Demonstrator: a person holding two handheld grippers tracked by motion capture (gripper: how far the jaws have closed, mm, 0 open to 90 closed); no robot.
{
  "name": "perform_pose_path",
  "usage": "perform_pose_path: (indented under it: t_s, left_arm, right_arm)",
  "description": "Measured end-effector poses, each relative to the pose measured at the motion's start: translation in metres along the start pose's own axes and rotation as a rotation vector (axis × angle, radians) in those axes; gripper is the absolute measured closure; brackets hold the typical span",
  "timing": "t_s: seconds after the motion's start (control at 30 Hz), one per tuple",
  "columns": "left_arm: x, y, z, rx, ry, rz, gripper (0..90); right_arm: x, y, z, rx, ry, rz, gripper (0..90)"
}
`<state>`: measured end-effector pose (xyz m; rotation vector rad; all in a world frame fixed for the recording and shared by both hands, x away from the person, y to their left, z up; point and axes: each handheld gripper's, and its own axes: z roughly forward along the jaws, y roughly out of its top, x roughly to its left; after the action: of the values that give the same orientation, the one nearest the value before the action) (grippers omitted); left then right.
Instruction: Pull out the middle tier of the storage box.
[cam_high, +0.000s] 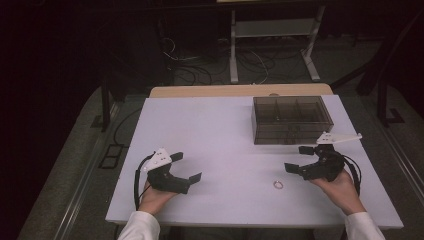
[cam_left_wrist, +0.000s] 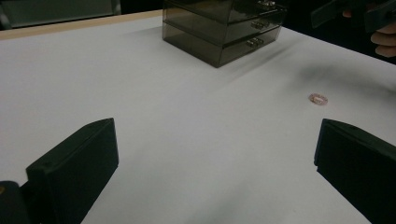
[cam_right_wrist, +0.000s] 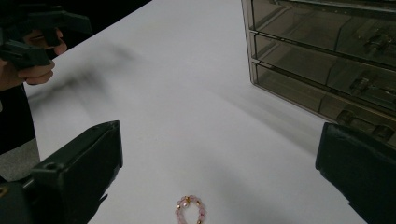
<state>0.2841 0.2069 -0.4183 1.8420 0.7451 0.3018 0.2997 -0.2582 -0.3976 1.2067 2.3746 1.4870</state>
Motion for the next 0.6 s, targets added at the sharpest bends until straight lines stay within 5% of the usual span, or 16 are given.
perform_pose_path:
  t_s: [0.6]
  left_arm:
    - [0.000, 0.000, 0.001, 0.003, -0.002, -0.003, 0.0]
  right_arm:
    - [-0.013, 0.002, 0.011, 0.028, 0.008, 0.035, 0.3]
